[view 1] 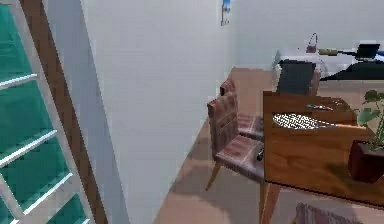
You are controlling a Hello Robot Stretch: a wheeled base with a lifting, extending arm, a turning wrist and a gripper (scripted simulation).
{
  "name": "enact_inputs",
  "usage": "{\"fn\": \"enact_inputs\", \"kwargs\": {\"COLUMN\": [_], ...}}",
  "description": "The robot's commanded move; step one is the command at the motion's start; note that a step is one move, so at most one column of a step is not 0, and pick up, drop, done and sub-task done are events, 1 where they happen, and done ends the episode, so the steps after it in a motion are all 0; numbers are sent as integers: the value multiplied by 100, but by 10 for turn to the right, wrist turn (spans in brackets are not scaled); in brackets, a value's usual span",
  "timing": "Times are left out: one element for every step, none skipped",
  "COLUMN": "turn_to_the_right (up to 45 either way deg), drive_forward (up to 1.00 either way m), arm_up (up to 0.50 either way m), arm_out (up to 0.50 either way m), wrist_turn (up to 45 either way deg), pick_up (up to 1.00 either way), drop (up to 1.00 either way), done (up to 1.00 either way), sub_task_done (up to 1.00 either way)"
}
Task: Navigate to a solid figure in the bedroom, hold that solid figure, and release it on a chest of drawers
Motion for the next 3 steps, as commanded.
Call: {"fn": "enact_inputs", "kwargs": {"turn_to_the_right": [-330,450,450], "drive_forward": [0,0,0], "arm_up": [0,0,0], "arm_out": [0,0,0], "wrist_turn": [0,0,0], "pick_up": [0,0,0], "drop": [0,0,0], "done": [0,0,0], "sub_task_done": [0,0,0]}}
